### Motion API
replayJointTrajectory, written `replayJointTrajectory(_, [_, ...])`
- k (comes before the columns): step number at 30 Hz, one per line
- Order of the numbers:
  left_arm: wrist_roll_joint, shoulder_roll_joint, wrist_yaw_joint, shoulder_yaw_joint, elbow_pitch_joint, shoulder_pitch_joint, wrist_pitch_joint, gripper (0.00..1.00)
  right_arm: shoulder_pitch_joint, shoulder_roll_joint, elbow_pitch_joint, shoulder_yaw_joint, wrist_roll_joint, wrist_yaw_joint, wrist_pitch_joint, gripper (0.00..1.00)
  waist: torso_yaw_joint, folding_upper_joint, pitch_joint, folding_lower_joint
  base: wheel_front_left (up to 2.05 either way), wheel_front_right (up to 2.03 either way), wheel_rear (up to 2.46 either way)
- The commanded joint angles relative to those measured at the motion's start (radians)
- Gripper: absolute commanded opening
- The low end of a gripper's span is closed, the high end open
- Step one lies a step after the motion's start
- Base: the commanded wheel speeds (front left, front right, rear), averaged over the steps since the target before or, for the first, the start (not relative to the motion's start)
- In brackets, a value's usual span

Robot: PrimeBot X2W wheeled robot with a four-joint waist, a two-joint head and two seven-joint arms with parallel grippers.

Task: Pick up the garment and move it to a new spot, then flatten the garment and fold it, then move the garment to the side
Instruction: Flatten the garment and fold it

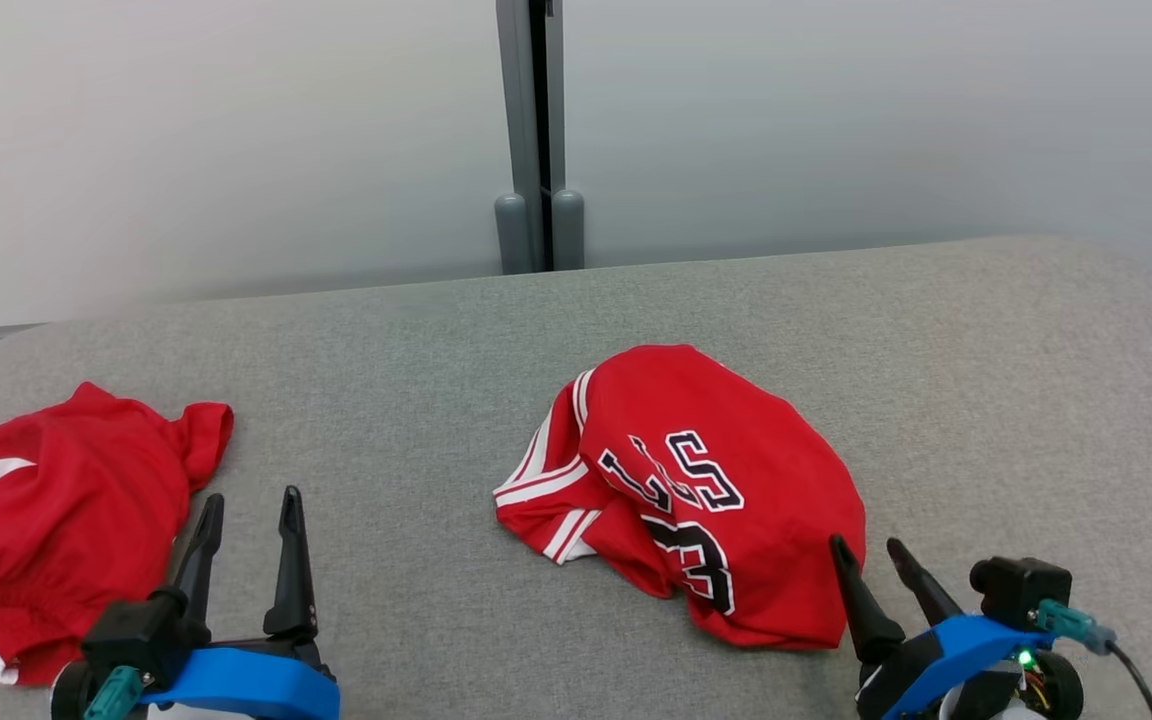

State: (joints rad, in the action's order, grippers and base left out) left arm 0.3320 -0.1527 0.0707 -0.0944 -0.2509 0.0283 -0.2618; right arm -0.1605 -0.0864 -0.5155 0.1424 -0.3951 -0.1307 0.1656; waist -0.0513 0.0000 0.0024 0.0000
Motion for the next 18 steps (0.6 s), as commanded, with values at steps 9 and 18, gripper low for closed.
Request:
replayJointTrajectory(9, [-0.018,0.014,0.017,0.008,-0.026,0.024,-0.005,1.0,-0.084,0.029,-0.213,-0.006,-0.302,0.0,-0.172,1.0,0.032,0.0,0.01,0.0,0.0,0.0,0.0])
replayJointTrajectory(18, [-0.025,0.019,0.024,0.017,-0.034,0.029,-0.005,1.0,-0.142,0.0,-0.156,0.077,-0.397,0.0,-0.116,0.0,0.06,0.0,0.013,0.0,0.0,0.0,0.0])
